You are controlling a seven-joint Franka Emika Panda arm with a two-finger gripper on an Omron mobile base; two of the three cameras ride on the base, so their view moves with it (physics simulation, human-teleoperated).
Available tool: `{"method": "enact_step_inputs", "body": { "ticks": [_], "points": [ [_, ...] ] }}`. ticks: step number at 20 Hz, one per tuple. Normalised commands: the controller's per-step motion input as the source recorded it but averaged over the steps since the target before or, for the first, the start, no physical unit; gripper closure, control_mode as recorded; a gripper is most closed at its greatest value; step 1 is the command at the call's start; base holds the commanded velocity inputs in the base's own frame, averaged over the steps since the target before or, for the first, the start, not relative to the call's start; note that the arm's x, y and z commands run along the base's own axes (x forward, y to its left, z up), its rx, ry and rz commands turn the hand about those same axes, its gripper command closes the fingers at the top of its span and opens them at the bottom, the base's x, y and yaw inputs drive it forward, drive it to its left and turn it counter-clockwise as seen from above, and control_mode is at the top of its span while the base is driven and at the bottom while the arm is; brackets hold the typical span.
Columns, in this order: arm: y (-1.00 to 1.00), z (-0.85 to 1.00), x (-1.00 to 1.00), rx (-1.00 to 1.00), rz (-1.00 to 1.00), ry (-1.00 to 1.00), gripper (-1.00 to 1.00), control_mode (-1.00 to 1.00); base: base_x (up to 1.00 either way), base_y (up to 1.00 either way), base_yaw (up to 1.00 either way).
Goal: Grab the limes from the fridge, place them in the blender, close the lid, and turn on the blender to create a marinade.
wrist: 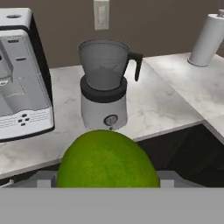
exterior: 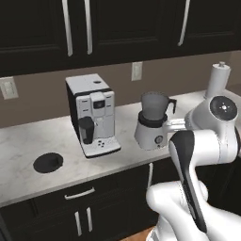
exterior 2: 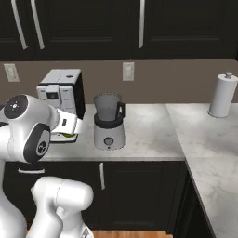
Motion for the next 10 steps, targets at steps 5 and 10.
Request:
{"method": "enact_step_inputs", "body": {
  "ticks": [5,10],
  "points": [
    [0.0,0.0,0.0,0.0,0.0,0.0,1.0,1.0,0.5,-0.32,0.11],
    [-0.2,0.14,0.11,0.03,0.05,-0.06,1.0,-1.0,0.14,-0.13,0.04]
  ]
}}
